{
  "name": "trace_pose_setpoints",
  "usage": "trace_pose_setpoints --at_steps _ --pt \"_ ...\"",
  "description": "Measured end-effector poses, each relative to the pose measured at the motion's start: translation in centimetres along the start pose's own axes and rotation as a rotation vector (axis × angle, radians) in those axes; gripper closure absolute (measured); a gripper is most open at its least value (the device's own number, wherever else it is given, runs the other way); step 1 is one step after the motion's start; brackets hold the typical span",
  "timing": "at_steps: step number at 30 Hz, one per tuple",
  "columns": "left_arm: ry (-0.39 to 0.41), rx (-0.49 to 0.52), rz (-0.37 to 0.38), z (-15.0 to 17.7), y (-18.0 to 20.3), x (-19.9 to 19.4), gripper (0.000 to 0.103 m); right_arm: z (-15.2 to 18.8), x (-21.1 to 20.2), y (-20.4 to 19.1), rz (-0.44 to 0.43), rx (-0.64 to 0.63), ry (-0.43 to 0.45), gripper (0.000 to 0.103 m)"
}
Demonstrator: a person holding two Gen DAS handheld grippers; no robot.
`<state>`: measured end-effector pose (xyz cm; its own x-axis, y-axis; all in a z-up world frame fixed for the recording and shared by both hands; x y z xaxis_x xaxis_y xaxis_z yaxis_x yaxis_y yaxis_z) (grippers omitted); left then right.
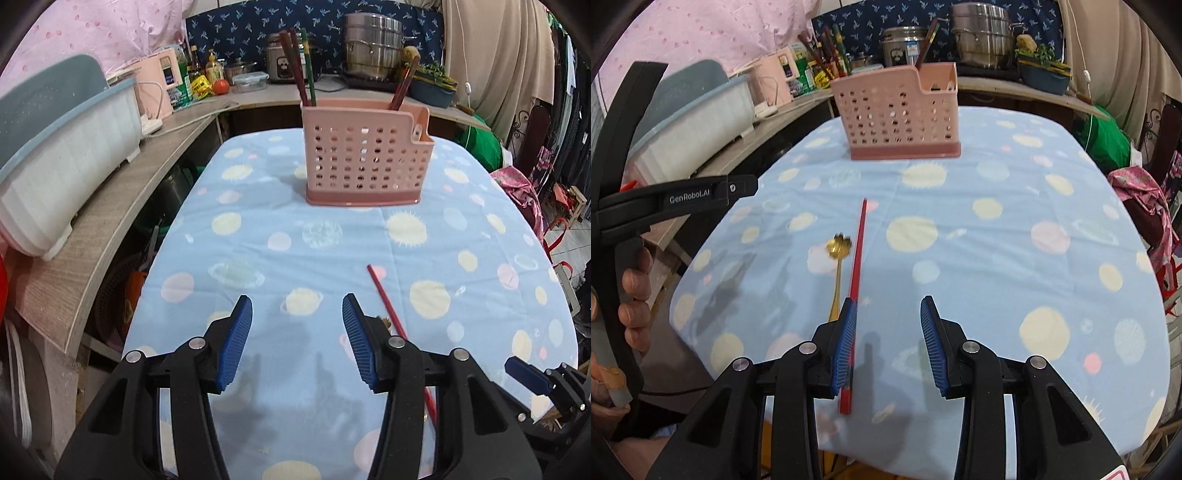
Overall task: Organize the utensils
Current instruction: 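Move both open tools back over the red chopstick and gold spoon, then grasp the red chopstick with the right tool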
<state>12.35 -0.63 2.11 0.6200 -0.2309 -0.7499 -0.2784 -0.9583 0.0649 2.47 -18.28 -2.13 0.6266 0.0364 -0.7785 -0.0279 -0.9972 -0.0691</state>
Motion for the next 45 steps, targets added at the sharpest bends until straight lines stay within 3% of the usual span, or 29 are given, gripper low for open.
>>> trace_pose_setpoints --at_steps 23,34,37,45 --pt "-0.103 0.001 -0.001 4.1 0.0 1.7 0.054 3.4 2.6 -2.6 -0.002 -0.053 -0.08 0.067" --pt "-0.136 -0.007 -0.004 5.0 -0.1 2.3 0.05 3.9 2.8 -3.1 0.036 -0.098 -0.068 0.083" --pt "-0.142 -0.005 -0.002 5.3 0.0 2.4 0.046 3.9 2.8 -2.8 0.055 -0.096 -0.064 0.095" --pt "-0.172 0.001 0.029 6.2 1.2 3.2 0.028 3.8 2.6 -0.6 0.088 -0.012 -0.056 0.096"
Point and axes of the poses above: each gripper's, at about its wrist camera, not at the fingertips, and x roughly the way its jaws point, y to its right, z to its underside, the point moved 3 cm from there along x, roughly the way its jaws point, and after that the axes turned 8 degrees about z, right-handed, at the moved point
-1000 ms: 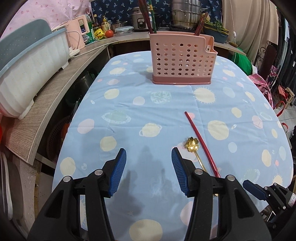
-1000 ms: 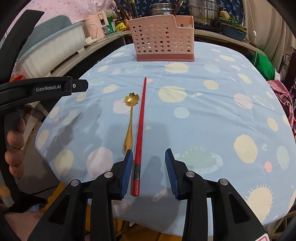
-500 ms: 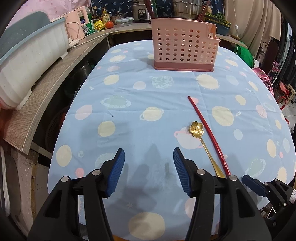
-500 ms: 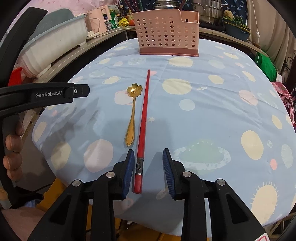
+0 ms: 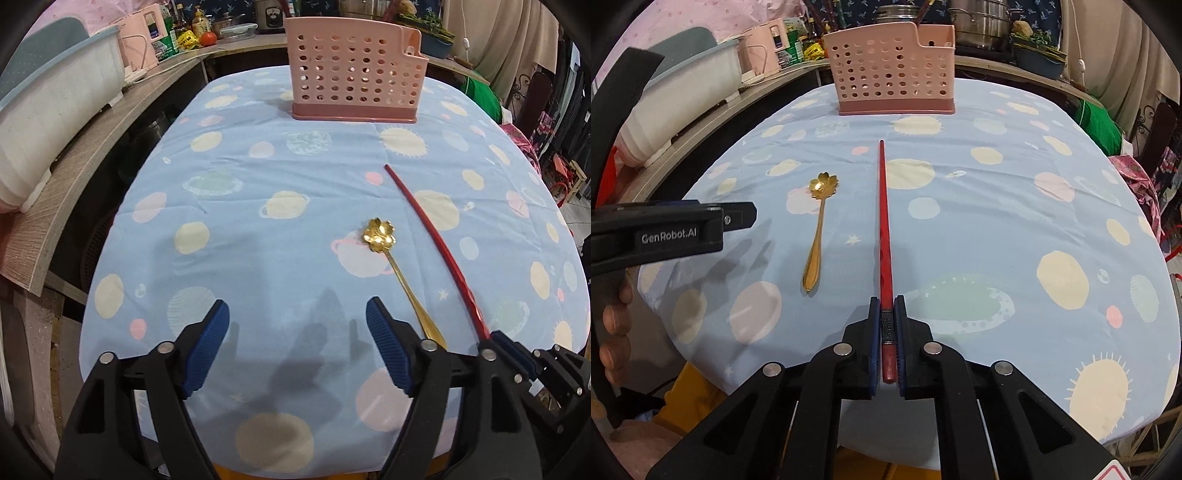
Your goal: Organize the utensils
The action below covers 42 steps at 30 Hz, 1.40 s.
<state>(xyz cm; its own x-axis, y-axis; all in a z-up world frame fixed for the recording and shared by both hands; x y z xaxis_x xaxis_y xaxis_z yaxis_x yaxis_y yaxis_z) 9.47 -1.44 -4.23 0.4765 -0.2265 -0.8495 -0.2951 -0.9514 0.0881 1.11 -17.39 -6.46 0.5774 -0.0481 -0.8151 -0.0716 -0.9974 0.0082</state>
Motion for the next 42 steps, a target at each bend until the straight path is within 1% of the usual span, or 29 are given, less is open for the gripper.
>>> trace_pose_setpoints --at_steps 1,3,5,9,14,15,16,17,18,19,22,25,26,27,30,31,34,37,42 --pt "-0.003 0.006 0.007 0.1 0.3 0.1 0.028 -0.1 0.0 0.3 0.003 0.01 0.0 0.096" --pt "-0.011 0.014 0.025 0.3 1.1 0.3 0.018 -0.2 0.0 1.0 0.005 0.034 -0.001 0.096" --pt "-0.02 0.018 0.049 0.6 1.8 0.6 0.015 -0.3 0.0 1.5 0.01 0.046 -0.002 0.096" --pt "-0.057 0.031 0.088 1.3 3.4 1.7 0.014 -0.3 0.0 2.2 0.004 0.067 -0.006 0.096" --pt "-0.069 0.054 0.095 1.6 4.6 2.5 0.015 -0.1 0.2 2.6 -0.014 0.084 -0.013 0.096" --pt "-0.07 0.056 0.099 1.7 4.8 2.6 0.016 0.0 0.3 2.7 -0.018 0.086 -0.015 0.096" --pt "-0.074 0.059 0.103 1.7 4.9 2.7 0.018 0.0 0.3 2.7 -0.02 0.087 -0.014 0.096" --pt "-0.083 0.062 0.105 1.8 5.1 2.9 0.023 0.0 0.3 2.7 -0.022 0.086 -0.014 0.096" --pt "-0.091 0.063 0.106 1.9 5.2 3.1 0.025 0.0 0.3 2.6 -0.023 0.084 -0.013 0.096" --pt "-0.084 0.069 0.095 2.0 5.3 3.0 0.026 0.0 0.3 2.6 -0.025 0.083 -0.012 0.096" --pt "-0.078 0.083 0.1 2.0 5.7 2.8 0.036 0.0 0.3 2.7 -0.029 0.081 -0.009 0.096" --pt "-0.069 0.098 0.109 2.2 6.0 2.5 0.052 0.1 0.2 2.7 -0.031 0.08 -0.006 0.096" --pt "-0.067 0.104 0.114 2.2 6.1 2.4 0.063 0.1 0.3 2.7 -0.032 0.079 -0.005 0.096" --pt "-0.065 0.109 0.121 2.2 6.2 2.2 0.068 0.1 0.2 2.7 -0.033 0.079 -0.005 0.096" --pt "-0.068 0.108 0.139 2.2 6.1 2.1 0.089 0.2 0.2 2.6 -0.034 0.08 -0.004 0.096" --pt "-0.07 0.105 0.147 2.2 6.0 2.1 0.092 0.2 0.1 2.6 -0.035 0.08 -0.004 0.096" --pt "-0.078 0.09 0.171 2.2 5.7 2.0 0.093 0.2 0.1 2.5 -0.035 0.081 -0.003 0.096" --pt "-0.077 0.084 0.175 2.1 5.6 1.6 0.093 0.0 -0.3 2.5 -0.037 0.08 0.004 0.096" --pt "-0.05 0.068 0.184 1.3 5.2 0.0 0.093 -0.9 -1.7 2.6 -0.045 0.083 0.033 0.096"
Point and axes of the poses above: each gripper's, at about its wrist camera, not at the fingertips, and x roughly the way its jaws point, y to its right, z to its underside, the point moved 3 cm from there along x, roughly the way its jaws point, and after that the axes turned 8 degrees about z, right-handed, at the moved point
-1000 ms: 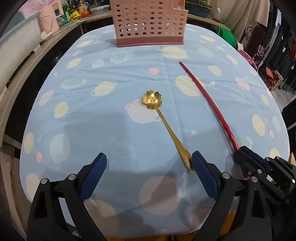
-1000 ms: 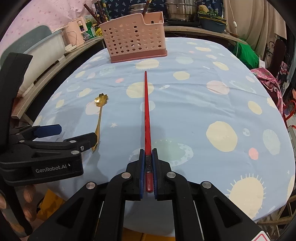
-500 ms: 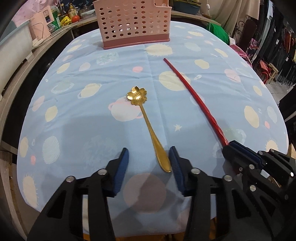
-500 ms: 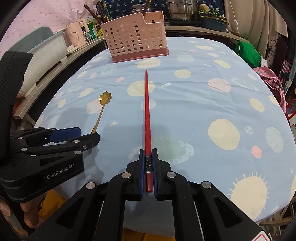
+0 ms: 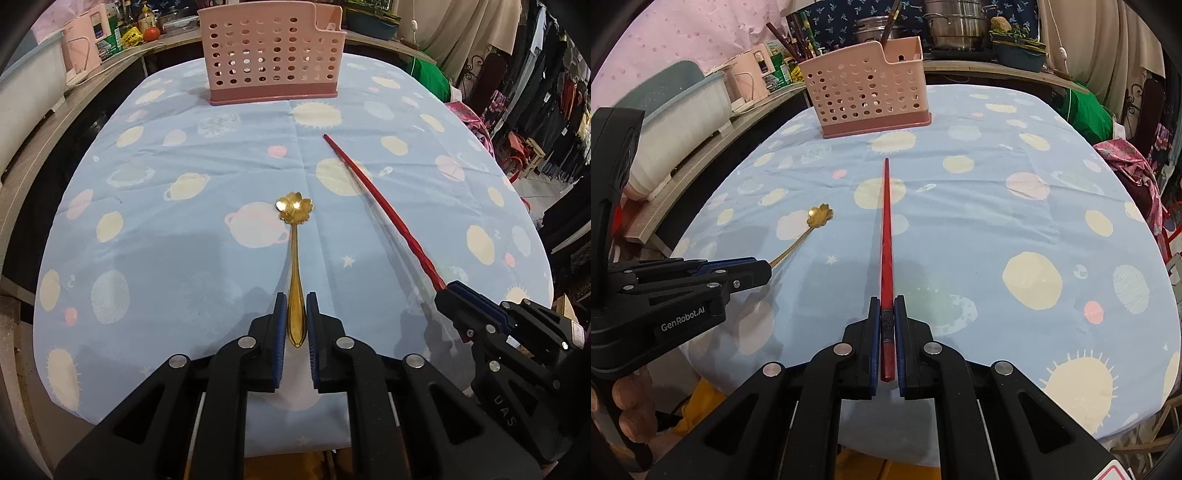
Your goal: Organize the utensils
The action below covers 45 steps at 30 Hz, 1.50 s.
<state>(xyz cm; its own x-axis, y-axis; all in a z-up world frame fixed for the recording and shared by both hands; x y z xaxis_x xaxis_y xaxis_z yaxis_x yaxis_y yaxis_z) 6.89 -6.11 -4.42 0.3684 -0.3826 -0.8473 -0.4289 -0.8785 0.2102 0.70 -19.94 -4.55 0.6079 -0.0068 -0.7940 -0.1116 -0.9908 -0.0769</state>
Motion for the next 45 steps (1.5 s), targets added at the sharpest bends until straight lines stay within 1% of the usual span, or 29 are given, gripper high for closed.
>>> trace_pose_setpoints --at_steps 6,7,8,11,13,19,23,25,26,27,29,32,34,37,39,40,41,42,44,45 --pt "0.061 -0.011 0.007 -2.0 -0.2 -2.9 0.093 -2.6 -2.5 0.2 -0.027 0.027 0.064 0.096" --pt "0.071 -0.011 0.007 -2.3 -0.2 -3.2 0.094 -3.1 -2.9 0.3 -0.028 0.029 0.078 0.096" --pt "0.079 -0.01 0.007 -2.7 -0.2 -3.6 0.101 -3.7 -3.4 0.4 -0.029 0.03 0.093 0.096" --pt "0.101 -0.014 0.016 -3.9 -0.4 -4.6 0.103 -5.5 -4.7 0.7 -0.039 0.046 0.135 0.096" --pt "0.124 -0.009 0.007 -4.8 -0.4 -5.1 0.103 -6.5 -5.3 1.0 -0.046 0.06 0.158 0.096" --pt "0.156 -0.009 0.004 -7.2 -0.8 -6.2 0.103 -9.5 -6.5 1.8 -0.058 0.09 0.214 0.096" --pt "0.144 -0.035 0.023 -7.0 -1.6 -5.9 0.102 -10.1 -6.8 2.0 -0.045 0.089 0.237 0.096" --pt "0.115 -0.038 0.034 -5.7 -2.1 -4.9 0.097 -9.7 -6.6 2.0 -0.046 0.09 0.226 0.096" --pt "0.098 -0.036 0.034 -4.9 -2.3 -4.3 0.084 -9.4 -6.5 2.0 -0.047 0.092 0.217 0.096" --pt "0.086 -0.037 0.028 -4.1 -2.6 -3.7 0.067 -9.1 -6.3 2.1 -0.048 0.093 0.208 0.096" --pt "0.071 -0.035 0.019 -2.1 -3.1 -2.6 0.055 -8.6 -6.1 2.1 -0.048 0.095 0.193 0.096" --pt "0.033 -0.034 0.012 0.1 -3.8 -1.0 0.055 -8.0 -5.8 2.1 -0.046 0.098 0.172 0.096" --pt "0.014 -0.055 0.017 1.1 -4.5 -0.2 0.056 -7.7 -5.6 2.0 -0.043 0.097 0.165 0.096" --pt "0.008 -0.08 0.025 1.9 -5.2 0.3 0.058 -7.6 -5.4 1.9 -0.036 0.092 0.162 0.096" --pt "0.013 -0.069 0.021 2.1 -5.1 0.2 0.063 -7.5 -5.3 1.7 -0.032 0.09 0.161 0.096" --pt "0.016 -0.063 0.022 2.1 -5.0 0.1 0.067 -7.4 -5.2 1.7 -0.031 0.09 0.159 0.096" --pt "0.014 -0.059 0.026 2.1 -5.0 0.2 0.08 -7.4 -5.1 1.7 -0.031 0.09 0.157 0.096" --pt "0.012 -0.055 0.032 2.2 -4.9 0.2 0.088 -7.3 -5.1 1.6 -0.03 0.091 0.155 0.096" --pt "0.009 -0.052 0.039 2.2 -4.8 0.1 0.095 -7.2 -5.1 1.6 -0.03 0.091 0.153 0.096" --pt "0.011 -0.051 0.041 2.2 -4.7 0.0 0.096 -7.2 -5.1 1.6 -0.029 0.09 0.153 0.096"
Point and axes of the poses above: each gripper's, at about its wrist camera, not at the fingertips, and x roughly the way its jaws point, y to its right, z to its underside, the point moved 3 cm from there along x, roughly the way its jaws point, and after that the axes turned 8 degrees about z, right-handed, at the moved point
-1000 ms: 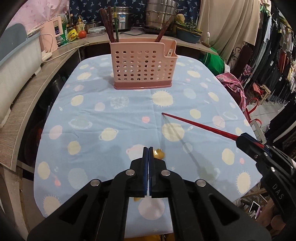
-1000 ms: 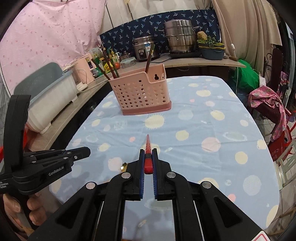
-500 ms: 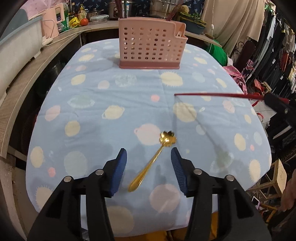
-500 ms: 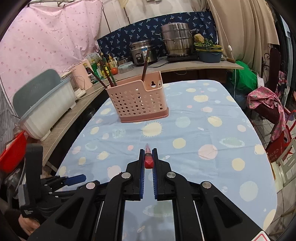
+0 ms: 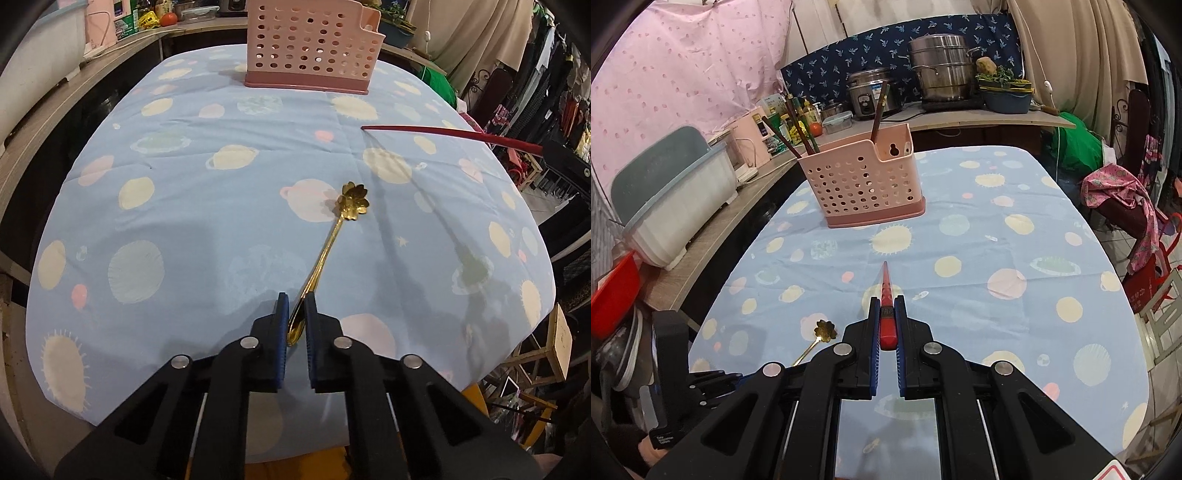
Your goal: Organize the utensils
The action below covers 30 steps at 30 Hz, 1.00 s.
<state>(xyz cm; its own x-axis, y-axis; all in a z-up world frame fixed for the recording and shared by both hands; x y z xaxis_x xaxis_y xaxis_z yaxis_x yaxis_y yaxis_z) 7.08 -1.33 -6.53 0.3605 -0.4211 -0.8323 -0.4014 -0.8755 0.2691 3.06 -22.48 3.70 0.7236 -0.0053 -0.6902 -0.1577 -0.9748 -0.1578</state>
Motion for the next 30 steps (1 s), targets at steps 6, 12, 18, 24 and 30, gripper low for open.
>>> trace_pose_setpoints --at_steps 6,12,18,24,30 --pt "0.024 0.003 0.009 -0.3 0.6 -1.5 0.1 0.0 -0.1 0.1 0.0 0.005 0.005 0.096" --pt "0.087 0.025 0.028 -2.1 1.8 -4.5 0.103 -0.3 -0.5 0.1 -0.007 0.009 0.019 0.096" --pt "0.112 0.045 0.065 -3.4 3.1 -5.8 0.1 -0.4 -0.7 0.3 -0.011 0.015 0.021 0.096" --pt "0.022 0.012 0.049 -0.4 1.9 -2.3 0.067 -0.2 -0.7 0.4 -0.01 0.016 0.014 0.096" --pt "-0.049 -0.035 0.04 0.9 0.4 -0.3 0.086 -0.1 -0.6 0.3 -0.009 0.015 0.012 0.096"
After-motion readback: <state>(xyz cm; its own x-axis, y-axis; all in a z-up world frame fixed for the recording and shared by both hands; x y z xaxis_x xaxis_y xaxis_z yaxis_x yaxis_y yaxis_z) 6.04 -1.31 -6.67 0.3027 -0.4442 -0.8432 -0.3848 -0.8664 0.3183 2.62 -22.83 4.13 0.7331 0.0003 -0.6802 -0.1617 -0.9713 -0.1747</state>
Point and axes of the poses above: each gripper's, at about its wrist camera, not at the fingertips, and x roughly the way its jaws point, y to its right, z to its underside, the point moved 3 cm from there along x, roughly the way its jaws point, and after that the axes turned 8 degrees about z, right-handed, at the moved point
